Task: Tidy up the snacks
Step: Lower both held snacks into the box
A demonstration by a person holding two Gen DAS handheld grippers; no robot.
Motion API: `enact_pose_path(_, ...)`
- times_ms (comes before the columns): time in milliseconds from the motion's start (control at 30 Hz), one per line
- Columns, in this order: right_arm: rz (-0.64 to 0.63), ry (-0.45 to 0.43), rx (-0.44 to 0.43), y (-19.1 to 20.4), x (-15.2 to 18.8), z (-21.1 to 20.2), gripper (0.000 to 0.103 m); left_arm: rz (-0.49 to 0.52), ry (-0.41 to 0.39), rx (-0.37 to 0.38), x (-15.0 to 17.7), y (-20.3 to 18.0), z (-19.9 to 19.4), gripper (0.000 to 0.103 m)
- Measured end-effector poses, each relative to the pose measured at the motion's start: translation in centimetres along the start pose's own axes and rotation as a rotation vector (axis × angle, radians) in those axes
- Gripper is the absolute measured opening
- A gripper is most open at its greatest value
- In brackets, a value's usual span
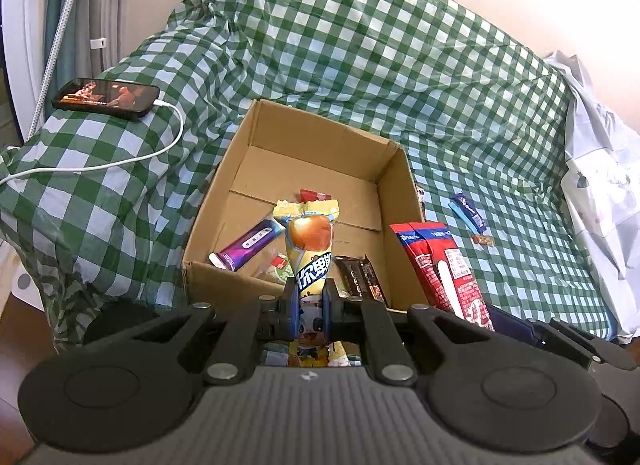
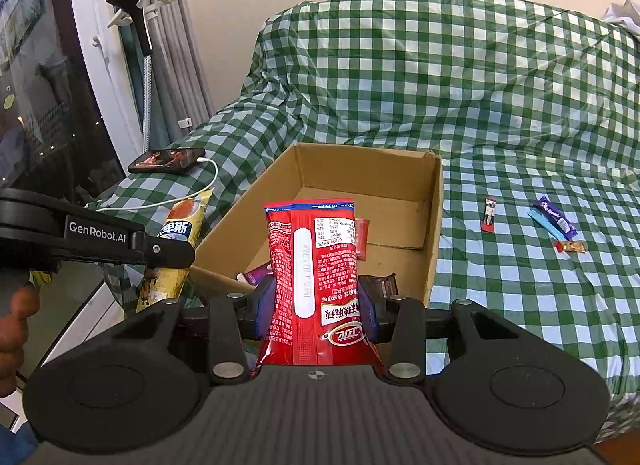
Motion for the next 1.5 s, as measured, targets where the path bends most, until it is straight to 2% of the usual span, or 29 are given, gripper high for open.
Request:
enact_pose_path(900, -0.002, 0.056, 0.012, -0.7, -0.4, 3.3, 0.045, -0.030, 0.033, -0.008, -1.8, 0.4, 3.5, 0.012)
enact_pose_path(1500, 0.053, 0.088, 0.041, -3.6, -2.3, 8.8, 0.045, -0.053, 0.069, -0.011, -6.0, -0.3, 10.5, 0.012)
Point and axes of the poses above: each gripper's, at about its wrist camera, not at the fingertips, and z roughly the way its jaws point, y to its left, x to its underside, the point moved 3 cm from there along z, roughly the way its jaws point, and after that the axes turned 2 degrees about -y, right-handed, at the moved point
